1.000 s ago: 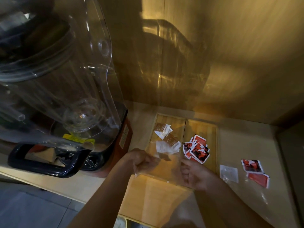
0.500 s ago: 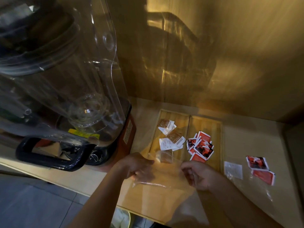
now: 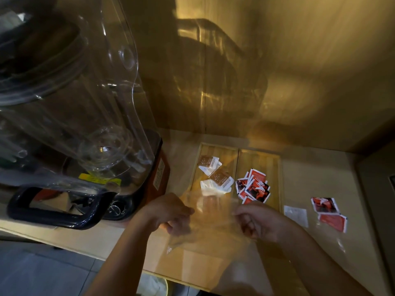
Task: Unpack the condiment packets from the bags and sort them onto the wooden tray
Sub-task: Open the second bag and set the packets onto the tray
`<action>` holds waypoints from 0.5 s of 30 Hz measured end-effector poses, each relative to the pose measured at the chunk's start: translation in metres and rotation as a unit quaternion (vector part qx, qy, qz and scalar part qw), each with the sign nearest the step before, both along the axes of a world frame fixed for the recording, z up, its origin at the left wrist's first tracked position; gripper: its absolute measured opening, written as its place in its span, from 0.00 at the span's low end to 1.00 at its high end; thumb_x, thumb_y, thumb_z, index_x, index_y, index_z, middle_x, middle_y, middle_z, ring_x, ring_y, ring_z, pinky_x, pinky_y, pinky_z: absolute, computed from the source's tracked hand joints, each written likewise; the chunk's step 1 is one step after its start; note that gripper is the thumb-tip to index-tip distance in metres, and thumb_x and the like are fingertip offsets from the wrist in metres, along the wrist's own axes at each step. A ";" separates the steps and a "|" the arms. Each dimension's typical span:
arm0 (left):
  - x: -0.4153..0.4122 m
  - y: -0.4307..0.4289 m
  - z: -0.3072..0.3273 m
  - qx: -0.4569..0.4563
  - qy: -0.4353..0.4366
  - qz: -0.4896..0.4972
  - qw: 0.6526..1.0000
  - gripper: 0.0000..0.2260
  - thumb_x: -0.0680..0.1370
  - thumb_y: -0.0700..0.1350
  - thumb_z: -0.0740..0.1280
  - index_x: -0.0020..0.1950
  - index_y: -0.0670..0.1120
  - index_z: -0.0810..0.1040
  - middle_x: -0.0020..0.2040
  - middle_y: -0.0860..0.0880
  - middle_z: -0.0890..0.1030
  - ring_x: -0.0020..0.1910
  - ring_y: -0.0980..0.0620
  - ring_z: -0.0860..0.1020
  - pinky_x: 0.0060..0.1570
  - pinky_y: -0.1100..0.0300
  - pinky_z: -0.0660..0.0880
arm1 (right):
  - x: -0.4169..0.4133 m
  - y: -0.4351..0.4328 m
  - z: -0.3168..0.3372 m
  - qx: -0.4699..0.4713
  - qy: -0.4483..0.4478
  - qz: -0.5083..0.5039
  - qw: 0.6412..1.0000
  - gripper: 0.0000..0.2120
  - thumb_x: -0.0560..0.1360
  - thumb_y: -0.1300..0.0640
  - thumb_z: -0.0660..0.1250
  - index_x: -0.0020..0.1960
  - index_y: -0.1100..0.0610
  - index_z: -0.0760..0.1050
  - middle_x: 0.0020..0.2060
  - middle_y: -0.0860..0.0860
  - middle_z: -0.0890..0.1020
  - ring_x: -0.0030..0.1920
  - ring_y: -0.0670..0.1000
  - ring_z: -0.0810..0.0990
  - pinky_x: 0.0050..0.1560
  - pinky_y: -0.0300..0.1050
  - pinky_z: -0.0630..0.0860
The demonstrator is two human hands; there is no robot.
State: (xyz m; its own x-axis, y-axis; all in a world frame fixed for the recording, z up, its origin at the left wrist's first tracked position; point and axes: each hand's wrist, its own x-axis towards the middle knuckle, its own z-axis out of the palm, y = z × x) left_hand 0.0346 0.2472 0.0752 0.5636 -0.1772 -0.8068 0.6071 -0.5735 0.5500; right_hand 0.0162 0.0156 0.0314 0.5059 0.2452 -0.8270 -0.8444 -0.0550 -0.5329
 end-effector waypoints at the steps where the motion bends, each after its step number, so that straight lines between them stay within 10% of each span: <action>1: 0.001 -0.002 0.001 -0.032 -0.013 0.019 0.999 0.11 0.78 0.42 0.64 0.39 0.37 0.75 0.28 0.42 0.79 0.23 0.52 0.74 0.27 0.62 0.70 | 0.002 -0.002 0.004 0.013 -0.019 -0.026 0.999 0.16 0.73 0.63 0.62 0.26 0.57 0.71 0.14 0.49 0.71 0.15 0.45 0.68 0.21 0.33 0.63; 8: 0.013 -0.033 0.004 -0.120 -0.086 0.083 0.986 0.01 0.75 0.36 0.67 0.45 0.41 0.76 0.41 0.42 0.83 0.32 0.54 0.83 0.33 0.60 0.80 | 0.013 -0.029 0.018 0.025 -0.158 -0.159 0.974 0.05 0.72 0.62 0.64 0.41 0.60 0.79 0.30 0.54 0.82 0.29 0.52 0.78 0.30 0.42 0.73; 15: 0.021 -0.074 0.007 -0.169 -0.143 0.143 0.965 0.04 0.74 0.36 0.68 0.40 0.42 0.76 0.36 0.44 0.84 0.31 0.52 0.81 0.33 0.58 0.79 | 0.002 -0.057 0.034 0.030 -0.207 -0.134 0.969 0.17 0.63 0.59 0.71 0.52 0.58 0.80 0.49 0.58 0.85 0.50 0.58 0.83 0.56 0.56 0.77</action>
State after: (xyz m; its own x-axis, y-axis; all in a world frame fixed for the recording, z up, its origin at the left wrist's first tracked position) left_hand 0.0558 0.1727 0.0824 0.8193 -0.2077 -0.5344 0.5094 -0.1638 0.8448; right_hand 0.0187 -0.0409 0.0655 0.8433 0.1009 -0.5278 -0.5373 0.1773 -0.8246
